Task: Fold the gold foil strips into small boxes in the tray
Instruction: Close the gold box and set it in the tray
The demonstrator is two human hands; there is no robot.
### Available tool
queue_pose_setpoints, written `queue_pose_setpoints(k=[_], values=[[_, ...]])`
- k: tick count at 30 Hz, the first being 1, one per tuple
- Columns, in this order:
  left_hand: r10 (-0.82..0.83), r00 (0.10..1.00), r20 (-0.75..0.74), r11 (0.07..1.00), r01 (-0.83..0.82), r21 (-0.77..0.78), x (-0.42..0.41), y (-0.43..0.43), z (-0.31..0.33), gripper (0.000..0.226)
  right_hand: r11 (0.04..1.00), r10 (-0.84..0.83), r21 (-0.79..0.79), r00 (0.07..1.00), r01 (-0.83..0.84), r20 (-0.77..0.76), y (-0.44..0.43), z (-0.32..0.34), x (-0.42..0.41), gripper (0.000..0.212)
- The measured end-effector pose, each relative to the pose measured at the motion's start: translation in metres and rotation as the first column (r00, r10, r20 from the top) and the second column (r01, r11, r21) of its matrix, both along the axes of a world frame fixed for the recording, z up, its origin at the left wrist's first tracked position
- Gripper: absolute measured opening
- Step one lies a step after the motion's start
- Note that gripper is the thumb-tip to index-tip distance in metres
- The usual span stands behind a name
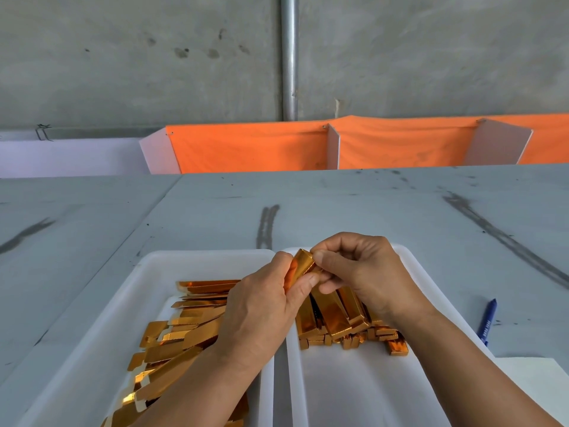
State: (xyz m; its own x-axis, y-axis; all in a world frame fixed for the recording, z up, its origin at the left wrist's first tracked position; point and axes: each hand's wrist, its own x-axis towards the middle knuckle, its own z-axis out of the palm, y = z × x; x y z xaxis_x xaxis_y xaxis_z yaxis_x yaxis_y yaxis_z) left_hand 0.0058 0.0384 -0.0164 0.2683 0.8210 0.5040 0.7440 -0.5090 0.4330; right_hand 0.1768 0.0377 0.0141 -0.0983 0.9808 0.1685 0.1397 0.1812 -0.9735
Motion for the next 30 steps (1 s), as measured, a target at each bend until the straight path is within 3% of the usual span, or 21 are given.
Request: queue_pose_setpoints(k=[9,15,22,30], values=[[0.013,0.999,0.034,0.999,-0.012,-0.038,-0.001,0.002,-0.001,0.041,0.999,-0.045,0.019,0.997,0.044,0.055,0.000,-0.003,-0.003,0.013],[0.032,0.999,-0.002,0.999,-0.032,-0.040,0.000,0.003,-0.004,0.035,0.977,-0.128,0.202,0.952,0.072,0.277,-0.007,-0.003,-0.008,0.023],[0.038,0.999,-0.016,0.999,-0.038,0.019,0.001,0.003,-0.005,0.039,0.995,-0.094,0.034,0.994,0.093,0.050,-0.005,-0.002,-0.011,0.019],[0.041,0.999,-0.013,0.998,-0.041,0.041,0.001,0.002,-0.004,0.038,0.990,-0.128,0.071,0.989,0.123,0.072,-0.007,-0.003,-0.013,0.019]])
